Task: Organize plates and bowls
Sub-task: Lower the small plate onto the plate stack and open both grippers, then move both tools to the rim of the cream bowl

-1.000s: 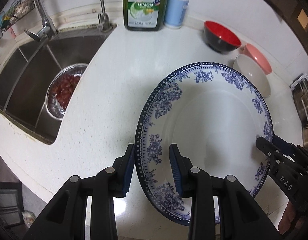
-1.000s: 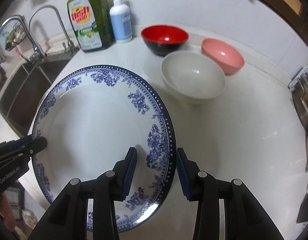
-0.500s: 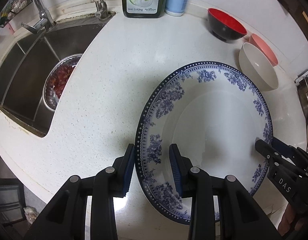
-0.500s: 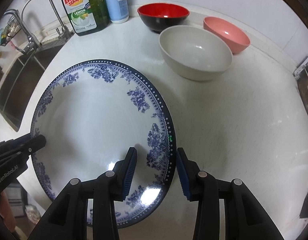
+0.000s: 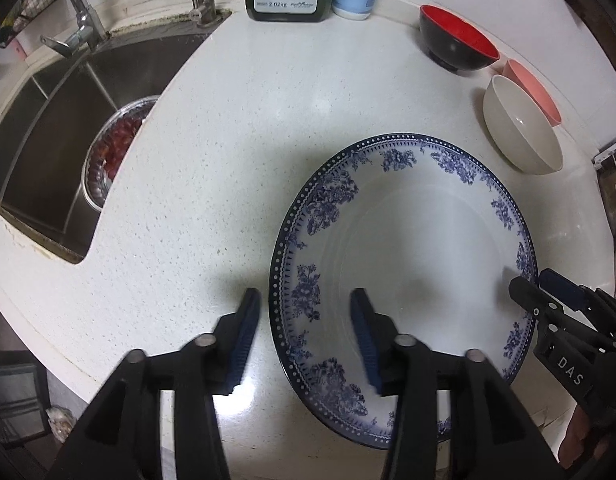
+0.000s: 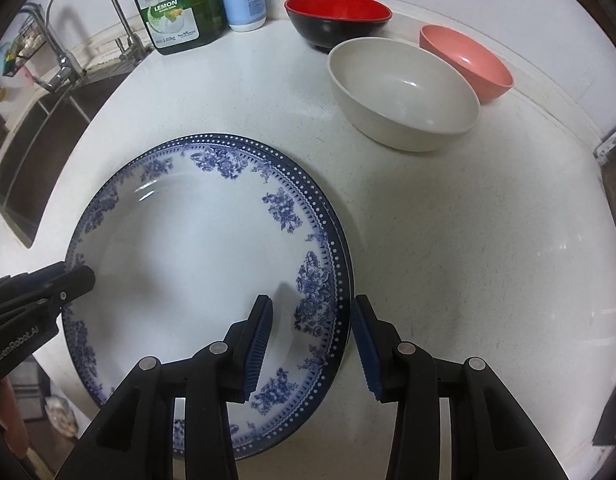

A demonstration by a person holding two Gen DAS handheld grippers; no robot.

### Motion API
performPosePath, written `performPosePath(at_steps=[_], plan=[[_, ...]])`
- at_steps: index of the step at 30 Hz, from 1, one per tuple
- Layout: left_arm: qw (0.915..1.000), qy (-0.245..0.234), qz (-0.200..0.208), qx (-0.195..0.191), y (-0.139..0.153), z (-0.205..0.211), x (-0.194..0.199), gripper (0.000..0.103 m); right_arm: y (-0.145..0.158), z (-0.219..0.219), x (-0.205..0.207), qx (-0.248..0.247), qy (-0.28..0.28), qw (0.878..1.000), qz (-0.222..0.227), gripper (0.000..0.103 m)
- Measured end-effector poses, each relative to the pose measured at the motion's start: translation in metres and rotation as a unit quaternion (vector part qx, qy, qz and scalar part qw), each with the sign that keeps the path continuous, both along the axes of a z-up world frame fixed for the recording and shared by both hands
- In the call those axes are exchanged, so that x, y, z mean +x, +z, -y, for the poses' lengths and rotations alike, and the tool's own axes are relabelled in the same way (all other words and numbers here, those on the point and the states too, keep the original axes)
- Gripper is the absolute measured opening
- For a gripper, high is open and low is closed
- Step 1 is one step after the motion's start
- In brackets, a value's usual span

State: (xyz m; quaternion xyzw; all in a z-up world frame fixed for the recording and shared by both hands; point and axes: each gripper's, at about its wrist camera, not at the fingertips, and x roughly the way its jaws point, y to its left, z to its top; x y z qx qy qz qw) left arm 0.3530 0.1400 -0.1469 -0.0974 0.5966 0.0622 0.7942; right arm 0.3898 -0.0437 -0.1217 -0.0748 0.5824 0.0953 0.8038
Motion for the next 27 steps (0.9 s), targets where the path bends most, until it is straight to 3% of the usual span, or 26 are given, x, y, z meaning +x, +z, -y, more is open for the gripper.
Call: performPosePath(at_steps=[3, 13, 27], plan=[[1.0, -0.001, 0.006, 0.005, 0.004, 0.001, 0.0, 0.053, 0.001, 0.003, 0.0, 0.011, -0.001, 1.0, -0.003, 0.052], [0.9979, -0.028, 0.053, 0.025, 0.033, 0.017, 0.007, 0.063, 0.019, 0.012, -0.003, 0.022, -0.006, 1.0, 0.021, 0.052], [0.9841, -0.111, 0.132, 0.04, 0.082, 0.063, 0.042, 0.066, 0.07, 0.059, 0.006, 0.04, -0.069, 0.992, 0.099, 0.052]])
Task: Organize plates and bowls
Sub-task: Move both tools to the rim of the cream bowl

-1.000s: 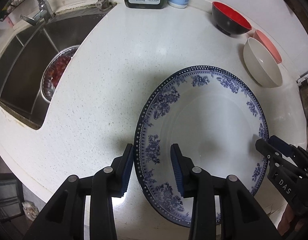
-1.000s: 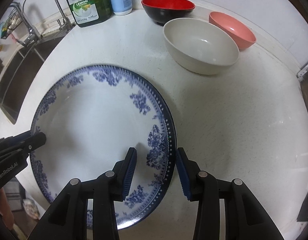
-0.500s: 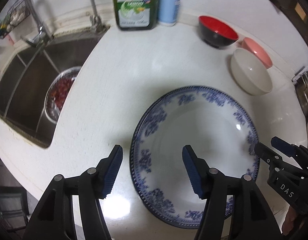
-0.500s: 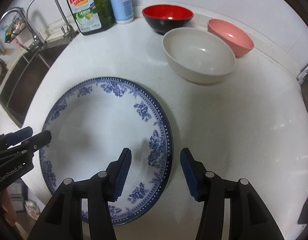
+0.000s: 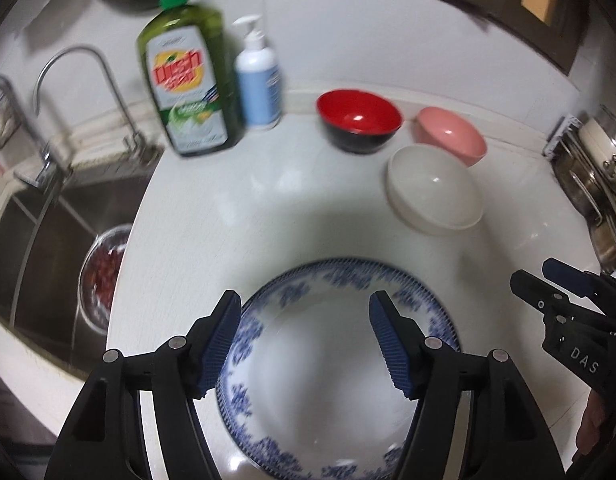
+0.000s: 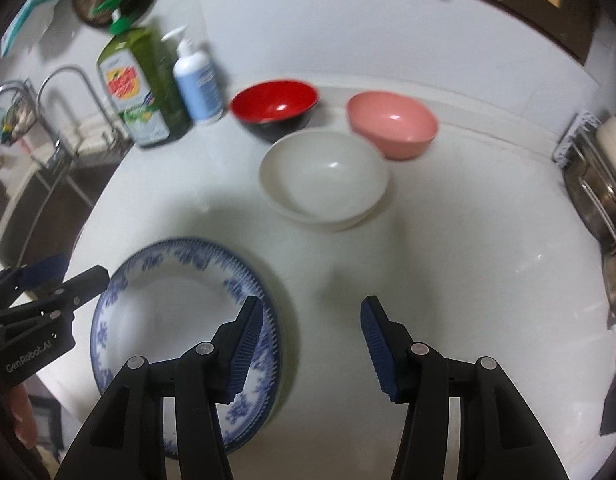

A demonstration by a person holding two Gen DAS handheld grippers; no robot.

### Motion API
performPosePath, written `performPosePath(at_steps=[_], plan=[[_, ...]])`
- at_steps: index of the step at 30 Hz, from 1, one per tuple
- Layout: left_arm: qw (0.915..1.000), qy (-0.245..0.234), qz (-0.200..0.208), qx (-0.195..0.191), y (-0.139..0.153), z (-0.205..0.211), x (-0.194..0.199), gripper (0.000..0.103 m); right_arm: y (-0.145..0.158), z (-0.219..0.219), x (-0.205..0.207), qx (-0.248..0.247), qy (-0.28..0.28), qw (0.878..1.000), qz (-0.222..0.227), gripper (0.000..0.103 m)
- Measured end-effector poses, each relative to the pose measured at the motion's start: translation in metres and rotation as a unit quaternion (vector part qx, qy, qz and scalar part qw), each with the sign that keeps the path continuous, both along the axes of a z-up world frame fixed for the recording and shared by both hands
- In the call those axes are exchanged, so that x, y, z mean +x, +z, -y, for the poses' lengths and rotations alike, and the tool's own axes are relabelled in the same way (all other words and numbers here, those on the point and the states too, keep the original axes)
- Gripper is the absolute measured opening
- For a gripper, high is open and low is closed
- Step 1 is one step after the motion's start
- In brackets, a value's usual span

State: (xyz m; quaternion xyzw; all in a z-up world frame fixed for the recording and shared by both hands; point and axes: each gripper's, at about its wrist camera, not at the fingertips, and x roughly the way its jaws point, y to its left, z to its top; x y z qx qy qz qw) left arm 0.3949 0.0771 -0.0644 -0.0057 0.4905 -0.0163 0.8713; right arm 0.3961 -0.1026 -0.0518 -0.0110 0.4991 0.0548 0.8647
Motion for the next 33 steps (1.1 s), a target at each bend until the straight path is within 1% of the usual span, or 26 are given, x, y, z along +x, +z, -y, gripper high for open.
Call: performPosePath(at_steps=[8, 15, 24, 27, 30, 33], plan=[[0.9994, -0.03, 0.017, 0.002, 0.012, 0.018, 0.029, 0.066, 0.016, 0.026, 0.017, 0.007, -0.035, 0.999, 0.029, 0.052], [0.9985, -0.051, 0.019, -0.001, 0.012, 0.03, 0.052, 0.066, 0.021, 0.039, 0.029, 0.017, -0.053, 0.998, 0.038, 0.052], [0.9967, -0.08, 0.011, -0.004, 0.001, 0.046, 0.087, 0.065, 0.011, 0.052, 0.054, 0.023, -0.074, 0.997, 0.031, 0.052], [0.9957, -0.092, -0.004, -0.014, -0.007, 0.048, 0.101, 0.064, 0.006, 0.055, 0.065, 0.024, -0.08, 0.996, 0.027, 0.052], [0.9952, -0.097, -0.014, -0.011, -0.016, 0.052, 0.112, 0.062, 0.0, 0.056, 0.076, 0.025, -0.083, 0.996, 0.02, 0.052], [0.9947, -0.1, -0.022, -0.008, -0.025, 0.056, 0.123, 0.062, -0.008, 0.057, 0.085, 0.027, -0.084, 0.996, 0.013, 0.052]])
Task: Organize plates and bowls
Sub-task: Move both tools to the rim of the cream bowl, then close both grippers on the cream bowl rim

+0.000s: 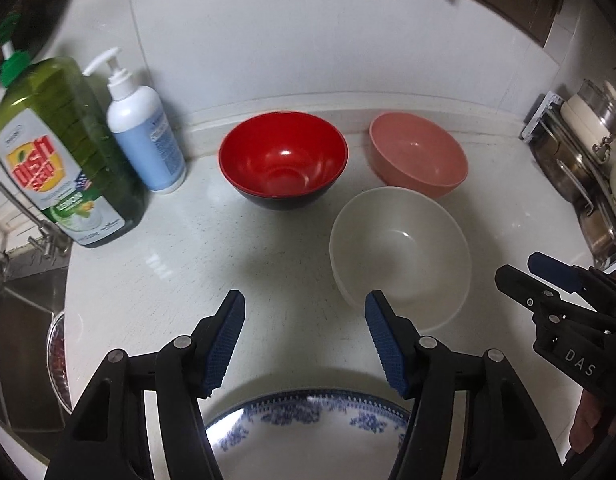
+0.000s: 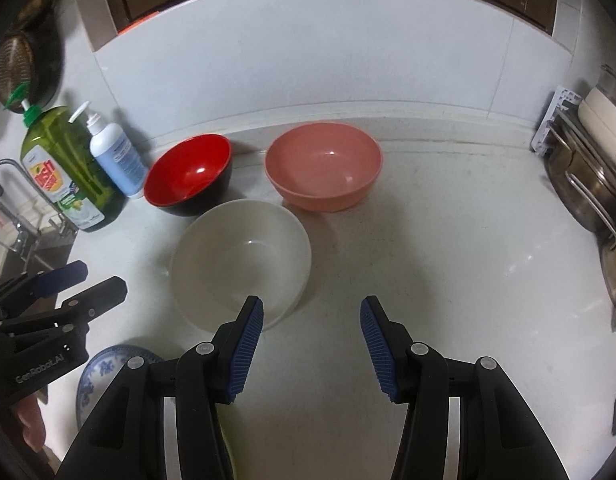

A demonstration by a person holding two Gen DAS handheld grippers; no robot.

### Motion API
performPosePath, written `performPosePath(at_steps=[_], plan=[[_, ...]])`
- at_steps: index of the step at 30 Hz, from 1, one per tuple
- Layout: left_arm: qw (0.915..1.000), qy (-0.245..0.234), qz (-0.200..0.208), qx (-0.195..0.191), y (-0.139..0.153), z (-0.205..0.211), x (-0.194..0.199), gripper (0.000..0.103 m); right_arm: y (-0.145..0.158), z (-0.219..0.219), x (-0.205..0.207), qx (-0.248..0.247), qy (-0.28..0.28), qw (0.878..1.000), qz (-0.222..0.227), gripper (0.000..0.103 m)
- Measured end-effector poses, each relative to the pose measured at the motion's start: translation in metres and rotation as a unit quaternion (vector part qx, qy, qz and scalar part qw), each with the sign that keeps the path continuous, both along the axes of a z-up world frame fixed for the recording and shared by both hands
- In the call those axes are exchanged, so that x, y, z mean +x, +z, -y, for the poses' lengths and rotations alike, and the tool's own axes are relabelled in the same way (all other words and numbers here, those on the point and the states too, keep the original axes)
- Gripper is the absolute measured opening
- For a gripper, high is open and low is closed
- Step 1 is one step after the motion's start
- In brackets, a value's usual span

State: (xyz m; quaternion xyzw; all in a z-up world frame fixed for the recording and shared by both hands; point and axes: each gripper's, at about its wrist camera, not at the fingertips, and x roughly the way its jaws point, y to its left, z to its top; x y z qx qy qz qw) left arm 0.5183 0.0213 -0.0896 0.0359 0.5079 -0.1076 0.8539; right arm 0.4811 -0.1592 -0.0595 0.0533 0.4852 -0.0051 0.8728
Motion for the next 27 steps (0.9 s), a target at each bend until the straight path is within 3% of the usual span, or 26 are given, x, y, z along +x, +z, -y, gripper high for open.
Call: performPosePath(at_steps=[9, 16, 27], plan=[[0.9995, -0.005, -0.031, 0.004, -0.028, 0.012, 0.03, 0.056, -0.027, 0.007, 0.029, 0.012, -0.007, 0.999, -0.03, 0.051], [0.9989, -0.006, -0.047, 0.008, -0.043, 0.02, 0.043, 0.051, -0.043, 0.009, 0.047, 0.023, -0.005, 0.999, -0.049, 0.041], [0.9969, -0.012, -0.078, -0.007, -0.059, 0.026, 0.056, 0.024, -0.06, 0.006, 0.059, 0.037, -0.001, 0.997, -0.072, 0.023]])
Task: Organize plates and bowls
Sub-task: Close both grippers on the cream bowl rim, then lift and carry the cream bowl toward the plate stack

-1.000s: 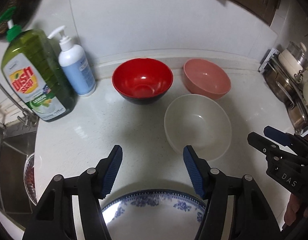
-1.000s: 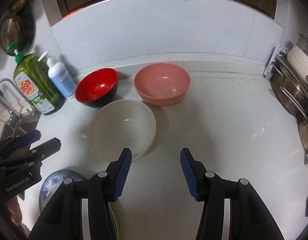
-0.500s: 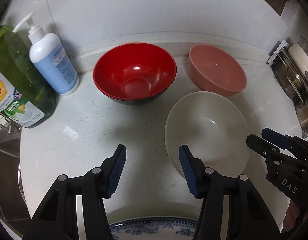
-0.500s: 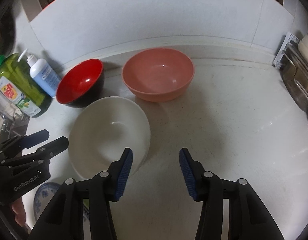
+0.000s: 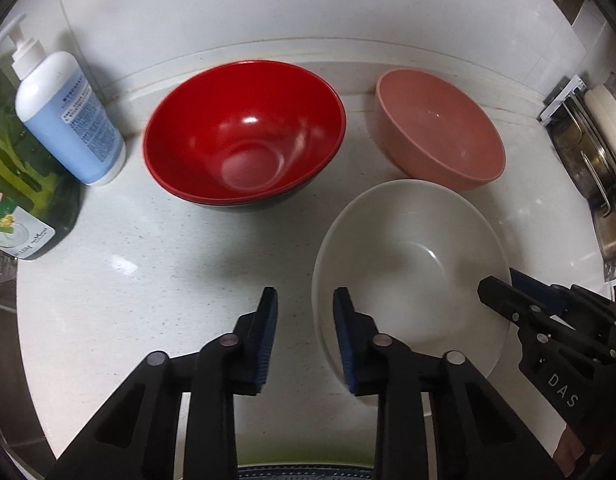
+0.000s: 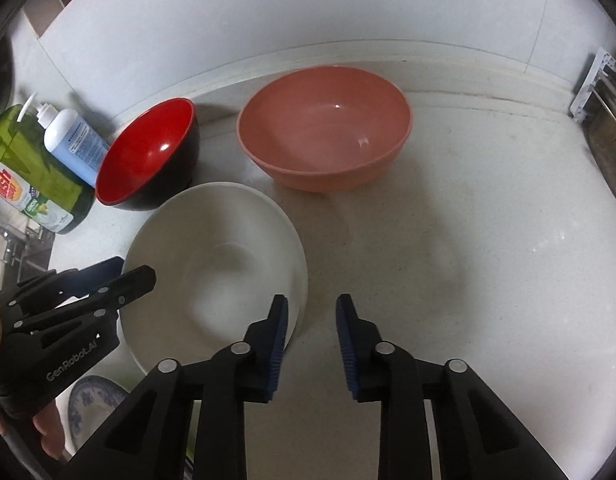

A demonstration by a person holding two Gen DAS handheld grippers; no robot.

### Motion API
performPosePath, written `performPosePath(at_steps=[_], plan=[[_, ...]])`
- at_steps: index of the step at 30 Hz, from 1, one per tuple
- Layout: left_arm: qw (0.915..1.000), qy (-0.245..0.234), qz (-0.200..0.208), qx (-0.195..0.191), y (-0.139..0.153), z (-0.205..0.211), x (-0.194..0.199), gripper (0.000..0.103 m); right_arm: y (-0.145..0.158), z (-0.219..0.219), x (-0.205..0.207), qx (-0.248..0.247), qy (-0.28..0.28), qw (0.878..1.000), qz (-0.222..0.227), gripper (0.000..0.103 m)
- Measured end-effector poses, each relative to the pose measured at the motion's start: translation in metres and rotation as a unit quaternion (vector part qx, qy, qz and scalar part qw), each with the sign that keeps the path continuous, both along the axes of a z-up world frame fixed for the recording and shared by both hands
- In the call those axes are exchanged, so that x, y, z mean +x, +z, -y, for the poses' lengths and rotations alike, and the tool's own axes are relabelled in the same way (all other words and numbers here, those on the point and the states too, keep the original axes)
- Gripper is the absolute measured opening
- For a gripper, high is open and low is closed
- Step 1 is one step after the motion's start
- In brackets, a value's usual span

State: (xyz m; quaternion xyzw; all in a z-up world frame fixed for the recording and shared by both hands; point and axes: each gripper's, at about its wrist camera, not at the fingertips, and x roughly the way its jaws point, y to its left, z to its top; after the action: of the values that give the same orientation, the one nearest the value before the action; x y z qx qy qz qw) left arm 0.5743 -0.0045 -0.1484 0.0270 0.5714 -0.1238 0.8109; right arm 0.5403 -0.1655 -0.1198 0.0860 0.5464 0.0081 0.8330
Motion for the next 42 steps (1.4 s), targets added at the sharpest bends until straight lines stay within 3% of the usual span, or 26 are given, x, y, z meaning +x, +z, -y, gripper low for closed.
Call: performPosePath(at_steps=[8, 20, 42], plan=[[0.9998, -0.001, -0.012, -0.014, -0.005, 0.006, 0.006, 0.014, -0.002, -0.005, 0.003, 0.011, 0.006, 1.0, -0.002, 0.01], [0.9998, -0.011, -0.005, -0.018, 0.013, 0.011, -0.011, 0.014, 0.007, 0.0, -0.01, 0.026, -0.01, 1.0, -0.002, 0.009], [0.9964, -0.067, 0.025, -0.046, 0.068, 0.063, -0.107, 0.014, 0.059, 0.048, -0.103, 0.008, -0.06, 0.997, 0.04, 0.009]])
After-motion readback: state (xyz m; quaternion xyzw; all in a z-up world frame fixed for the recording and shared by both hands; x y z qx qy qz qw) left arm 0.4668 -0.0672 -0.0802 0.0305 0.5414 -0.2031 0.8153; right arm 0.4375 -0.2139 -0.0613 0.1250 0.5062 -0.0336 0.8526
